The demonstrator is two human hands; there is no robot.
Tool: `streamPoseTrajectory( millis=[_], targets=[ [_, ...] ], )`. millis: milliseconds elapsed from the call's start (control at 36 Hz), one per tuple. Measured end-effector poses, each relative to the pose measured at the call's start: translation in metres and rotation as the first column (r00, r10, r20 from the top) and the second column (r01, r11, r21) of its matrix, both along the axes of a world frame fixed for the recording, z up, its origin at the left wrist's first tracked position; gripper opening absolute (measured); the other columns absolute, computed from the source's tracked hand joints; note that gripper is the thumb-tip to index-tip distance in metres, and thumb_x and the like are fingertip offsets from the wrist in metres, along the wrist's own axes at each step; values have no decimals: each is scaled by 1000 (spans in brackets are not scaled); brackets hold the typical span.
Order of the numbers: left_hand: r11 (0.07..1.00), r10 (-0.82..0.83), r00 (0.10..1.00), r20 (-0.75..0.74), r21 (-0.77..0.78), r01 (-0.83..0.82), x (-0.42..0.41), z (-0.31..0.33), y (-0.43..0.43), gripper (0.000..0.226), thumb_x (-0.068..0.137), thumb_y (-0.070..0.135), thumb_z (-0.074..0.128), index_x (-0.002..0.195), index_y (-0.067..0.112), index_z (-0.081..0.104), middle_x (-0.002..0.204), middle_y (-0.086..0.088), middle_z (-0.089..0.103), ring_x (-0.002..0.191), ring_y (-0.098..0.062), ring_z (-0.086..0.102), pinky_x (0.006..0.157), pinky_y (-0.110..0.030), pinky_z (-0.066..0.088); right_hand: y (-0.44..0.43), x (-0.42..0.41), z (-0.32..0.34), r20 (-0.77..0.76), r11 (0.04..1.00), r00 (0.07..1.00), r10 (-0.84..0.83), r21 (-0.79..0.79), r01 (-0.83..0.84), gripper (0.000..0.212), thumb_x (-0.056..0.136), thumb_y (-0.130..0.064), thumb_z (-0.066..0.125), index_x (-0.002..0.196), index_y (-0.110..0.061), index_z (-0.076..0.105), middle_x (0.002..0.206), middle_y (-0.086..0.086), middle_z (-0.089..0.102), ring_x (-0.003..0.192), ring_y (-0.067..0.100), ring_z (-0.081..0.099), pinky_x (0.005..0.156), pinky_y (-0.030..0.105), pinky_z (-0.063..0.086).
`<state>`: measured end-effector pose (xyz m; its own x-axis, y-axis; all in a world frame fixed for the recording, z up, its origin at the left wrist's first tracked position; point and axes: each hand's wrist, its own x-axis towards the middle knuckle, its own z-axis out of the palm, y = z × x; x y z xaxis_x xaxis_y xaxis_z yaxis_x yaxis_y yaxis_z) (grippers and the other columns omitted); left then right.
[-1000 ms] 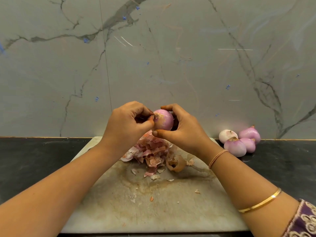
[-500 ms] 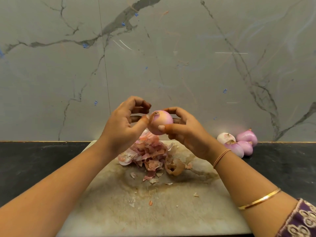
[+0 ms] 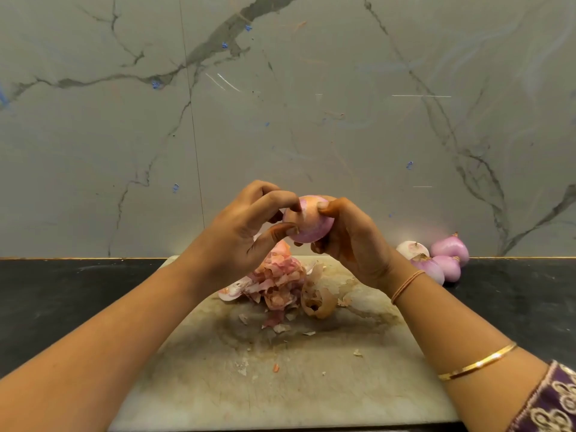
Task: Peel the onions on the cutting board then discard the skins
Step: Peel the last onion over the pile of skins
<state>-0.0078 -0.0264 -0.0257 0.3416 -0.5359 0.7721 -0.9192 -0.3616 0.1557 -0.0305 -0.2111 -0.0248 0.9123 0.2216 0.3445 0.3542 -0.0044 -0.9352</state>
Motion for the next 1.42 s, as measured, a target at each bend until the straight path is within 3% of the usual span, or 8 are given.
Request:
streamPoseTrajectory(
  millis=[167, 444, 583, 722, 972, 1111, 1250, 1417],
  targets=[
    [1000, 8, 999, -36, 6, -8, 1, -3, -2, 18, 90, 39, 45, 106, 31, 50, 108, 4, 44, 99, -5, 51, 85, -31, 52, 1, 2, -2, -6, 1000, 1000, -14, -15, 13, 70, 55, -57, 51, 106, -8, 56, 98, 19, 51, 85, 31, 41, 60, 25, 39],
    [997, -57, 994, -92, -49, 52, 0, -3, -2, 23, 90, 40, 48, 112, 35, 46, 109, 15, 43, 98, 2, 54, 90, -22, 49, -2, 2, -3, -21, 999, 998, 51, 7, -51, 48, 72, -44, 45, 103, -11, 57, 90, 15, 58, 69, 15, 54, 61, 23, 40],
    [996, -52, 995, -81, -78, 46, 1, -5, -4, 17, 90, 39, 48, 105, 32, 48, 106, 11, 45, 93, -7, 53, 86, -25, 52, -1, 2, -3, -41, 998, 997, 58, 15, -58, 53, 69, -46, 46, 106, -8, 56, 88, 14, 58, 68, 15, 55, 61, 23, 40],
    [994, -67, 992, -103, -89, 58, -1, -4, -4, 27, 88, 41, 49, 115, 37, 45, 110, 15, 44, 95, -4, 55, 88, -21, 50, -2, 2, -2, -43, 997, 996, 74, 33, -73, 50, 73, -42, 41, 106, -8, 56, 86, 12, 59, 66, 13, 55, 60, 23, 40],
    [994, -69, 996, -53, -90, 64, 2, -5, -4, 19, 91, 53, 46, 104, 39, 45, 106, 18, 44, 93, -4, 54, 85, -21, 51, 1, 2, -4, -65, 998, 996, 57, 30, -55, 58, 66, -50, 50, 106, -9, 57, 91, 15, 57, 73, 20, 50, 61, 22, 41],
    [995, -34, 999, -6, -89, 33, 3, -6, -5, 24, 92, 49, 45, 105, 29, 47, 106, 17, 43, 95, 1, 51, 83, -15, 49, -1, 2, -3, -57, 996, 996, 74, 50, -71, 48, 74, -44, 40, 105, -11, 58, 86, 12, 60, 68, 14, 54, 61, 23, 41],
    [997, -26, 997, -68, -69, 21, 0, -5, -4, 29, 90, 47, 46, 118, 38, 46, 112, 18, 42, 99, -1, 53, 87, -19, 49, -1, 2, -5, -50, 997, 996, 69, 50, -66, 51, 75, -44, 40, 108, -8, 57, 90, 14, 59, 70, 16, 54, 61, 22, 42],
    [995, 21, 1000, 1, -96, -21, 1, -7, -6, 21, 92, 39, 48, 109, 26, 49, 104, 7, 50, 93, -5, 55, 84, -21, 52, 1, 2, -5, -52, 991, 997, 62, 119, -56, 53, 66, -46, 53, 108, -13, 56, 97, 16, 53, 78, 23, 45, 61, 24, 40]
  ],
)
